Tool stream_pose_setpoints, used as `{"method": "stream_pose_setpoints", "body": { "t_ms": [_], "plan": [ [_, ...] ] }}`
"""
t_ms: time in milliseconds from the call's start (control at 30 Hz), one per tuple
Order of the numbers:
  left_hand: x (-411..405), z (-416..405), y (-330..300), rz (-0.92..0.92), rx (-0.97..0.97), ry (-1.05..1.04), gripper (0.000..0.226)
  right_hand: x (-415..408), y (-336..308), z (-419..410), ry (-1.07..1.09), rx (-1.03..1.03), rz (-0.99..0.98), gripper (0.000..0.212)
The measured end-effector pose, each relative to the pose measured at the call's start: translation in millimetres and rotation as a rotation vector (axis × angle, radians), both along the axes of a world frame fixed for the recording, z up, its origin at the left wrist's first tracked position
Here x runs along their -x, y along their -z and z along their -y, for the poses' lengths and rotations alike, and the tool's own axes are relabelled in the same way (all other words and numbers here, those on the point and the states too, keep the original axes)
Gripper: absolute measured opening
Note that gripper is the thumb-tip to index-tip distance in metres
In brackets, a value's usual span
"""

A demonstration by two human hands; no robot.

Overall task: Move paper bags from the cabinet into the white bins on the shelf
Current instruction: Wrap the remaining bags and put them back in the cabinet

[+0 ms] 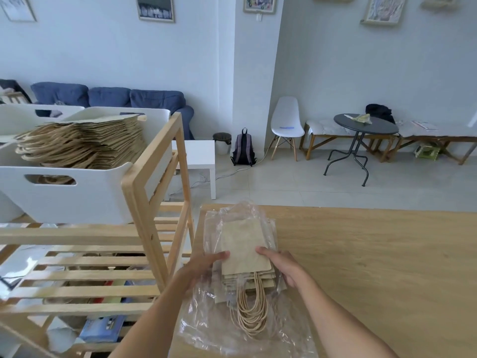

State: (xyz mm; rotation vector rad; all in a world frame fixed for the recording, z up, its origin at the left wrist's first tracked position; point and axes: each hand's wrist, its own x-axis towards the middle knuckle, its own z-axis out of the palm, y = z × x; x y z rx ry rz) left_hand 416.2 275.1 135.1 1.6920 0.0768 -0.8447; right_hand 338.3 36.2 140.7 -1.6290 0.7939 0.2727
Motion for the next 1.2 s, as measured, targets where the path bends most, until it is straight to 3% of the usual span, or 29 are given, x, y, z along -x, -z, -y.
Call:
{"method": "stream_pose_setpoints", "body": {
  "t_ms": [67,233,400,500,600,700,767,833,933,1033,1200],
  "plan": [
    [16,1,-8,0.047,-0.011,-0.043,0.091,15,-8,0,-0.01,0.011,0.011,0.097],
    [60,2,-12,0.143,-0.008,-0.09,0.109,48,11,18,-0.047,0.03,0.046,0.123],
    [134,8,-25,0.094,-0.009,-0.03,0.08,114,-1,24,-0.066,0.036,0.096,0.126],
    [185,13,-23,0.09,0.004,-0.034,0.088,161,-7,25,-0.091,0.071,0.078,0.129],
    [236,15,-16,0.091,0.011,-0.052,0.087,205,-2,32,-0.116,0.063,0.065,0.11],
    [281,10,-3,0.083,0.003,-0.079,0.09,235,24,41,-0.171,0.021,0.022,0.109],
    [311,3,6,0.054,-0.036,-0.074,0.087,262,31,36,-0.263,-0.062,-0.04,0.084],
    [339,-7,14,-0.011,-0.023,-0.051,0.069,300,12,16,-0.32,-0.14,-0.101,0.058],
    [371,-25,35,-0.058,-0.098,-0.052,0.067,332,19,7,-0.415,-0.302,-0.16,0.039],
    [395,-47,67,-0.075,-0.143,-0.078,0.08,360,31,-6,-0.458,-0.359,-0.194,0.042],
    [445,-66,89,-0.202,-0.123,-0.014,0.064,394,68,-16,-0.532,-0.404,-0.244,0.069]
  ]
}}
